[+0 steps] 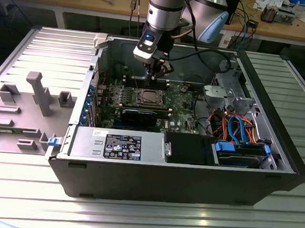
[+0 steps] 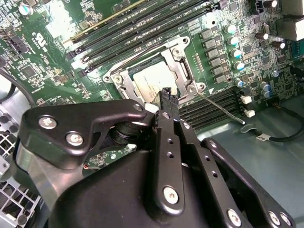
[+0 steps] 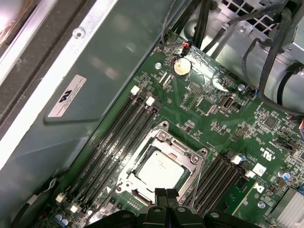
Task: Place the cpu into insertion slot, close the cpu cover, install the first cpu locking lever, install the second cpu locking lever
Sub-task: 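Install the first cpu locking lever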
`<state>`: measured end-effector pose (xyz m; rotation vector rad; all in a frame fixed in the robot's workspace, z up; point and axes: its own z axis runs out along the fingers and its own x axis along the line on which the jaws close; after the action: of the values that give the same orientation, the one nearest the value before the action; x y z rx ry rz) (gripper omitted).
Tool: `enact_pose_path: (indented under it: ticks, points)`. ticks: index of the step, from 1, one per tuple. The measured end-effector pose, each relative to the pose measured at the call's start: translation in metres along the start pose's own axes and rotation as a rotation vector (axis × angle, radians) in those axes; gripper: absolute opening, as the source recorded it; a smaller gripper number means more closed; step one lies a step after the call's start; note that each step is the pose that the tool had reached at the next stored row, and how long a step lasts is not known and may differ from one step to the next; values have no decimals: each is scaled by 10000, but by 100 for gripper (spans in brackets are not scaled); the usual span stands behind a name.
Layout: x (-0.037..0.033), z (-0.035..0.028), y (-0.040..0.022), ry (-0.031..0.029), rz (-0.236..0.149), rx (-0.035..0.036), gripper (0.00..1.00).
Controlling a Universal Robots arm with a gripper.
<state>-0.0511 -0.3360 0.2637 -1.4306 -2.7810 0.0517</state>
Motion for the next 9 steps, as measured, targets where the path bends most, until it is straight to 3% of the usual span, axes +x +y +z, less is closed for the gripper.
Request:
enact_pose_path:
  ticks: [9]
  points:
    - [0, 0, 0, -7, -183, 0, 11]
